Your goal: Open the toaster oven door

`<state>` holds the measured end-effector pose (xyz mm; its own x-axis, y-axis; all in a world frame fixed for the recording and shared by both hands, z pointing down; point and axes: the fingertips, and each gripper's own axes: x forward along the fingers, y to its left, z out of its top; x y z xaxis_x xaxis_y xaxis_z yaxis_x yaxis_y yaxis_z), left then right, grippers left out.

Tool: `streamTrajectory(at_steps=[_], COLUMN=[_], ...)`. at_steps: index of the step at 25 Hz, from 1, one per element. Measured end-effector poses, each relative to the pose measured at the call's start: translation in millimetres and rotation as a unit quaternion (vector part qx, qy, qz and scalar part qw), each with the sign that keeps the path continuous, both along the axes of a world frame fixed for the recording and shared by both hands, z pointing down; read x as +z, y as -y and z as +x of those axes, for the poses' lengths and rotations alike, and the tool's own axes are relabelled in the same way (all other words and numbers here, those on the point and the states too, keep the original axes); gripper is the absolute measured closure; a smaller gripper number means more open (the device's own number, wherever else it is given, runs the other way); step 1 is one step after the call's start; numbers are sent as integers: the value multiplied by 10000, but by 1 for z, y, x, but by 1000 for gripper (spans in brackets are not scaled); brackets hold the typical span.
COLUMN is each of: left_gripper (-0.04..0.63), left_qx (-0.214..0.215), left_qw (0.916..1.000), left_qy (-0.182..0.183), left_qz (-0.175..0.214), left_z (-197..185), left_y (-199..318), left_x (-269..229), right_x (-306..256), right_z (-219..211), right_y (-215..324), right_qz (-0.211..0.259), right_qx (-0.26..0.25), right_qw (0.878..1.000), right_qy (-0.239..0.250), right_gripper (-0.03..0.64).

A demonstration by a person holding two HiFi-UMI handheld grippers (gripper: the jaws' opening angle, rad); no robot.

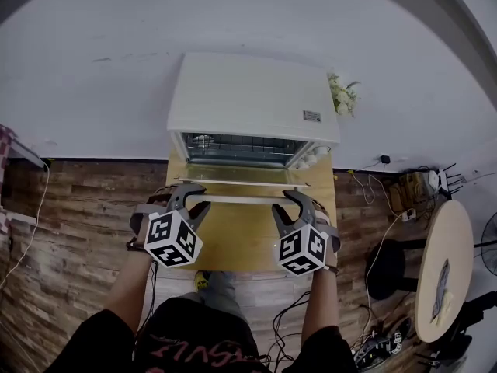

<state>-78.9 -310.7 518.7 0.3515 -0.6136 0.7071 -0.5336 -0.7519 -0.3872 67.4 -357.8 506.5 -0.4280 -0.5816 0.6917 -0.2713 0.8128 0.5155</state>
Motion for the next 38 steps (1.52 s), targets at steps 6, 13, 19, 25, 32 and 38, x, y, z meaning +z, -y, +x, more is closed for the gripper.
streamTrajectory(at_steps=[6,13,19,25,32,38], left_gripper=[472,479,482,480,482,486], left_qx=[-91,-14,-65,-215,-302,-348], left_qw=[9999,9993,9990,9983,9972,9956], left_qy=[50,230,362,481,645,813], left_qz=[127,293,254,262,208,298], left_z=[0,4,8,9,15,13], left_y=[-3,-17,-28,-32,-40,-48], left_x=[3,16,30,37,53,67], right_x=[3,17,31,36,52,66], right_z=[0,4,9,11,17,16], right_y=[-3,-17,-27,-33,-42,-50], right_qz=[35,29,5,52,86,159], right_qx=[55,126,126,-10,-152,-253], right_qw=[10000,9998,9997,9999,9998,9995], right_qy=[-17,-178,-195,-159,-106,-47], right_gripper=[456,462,465,469,472,474])
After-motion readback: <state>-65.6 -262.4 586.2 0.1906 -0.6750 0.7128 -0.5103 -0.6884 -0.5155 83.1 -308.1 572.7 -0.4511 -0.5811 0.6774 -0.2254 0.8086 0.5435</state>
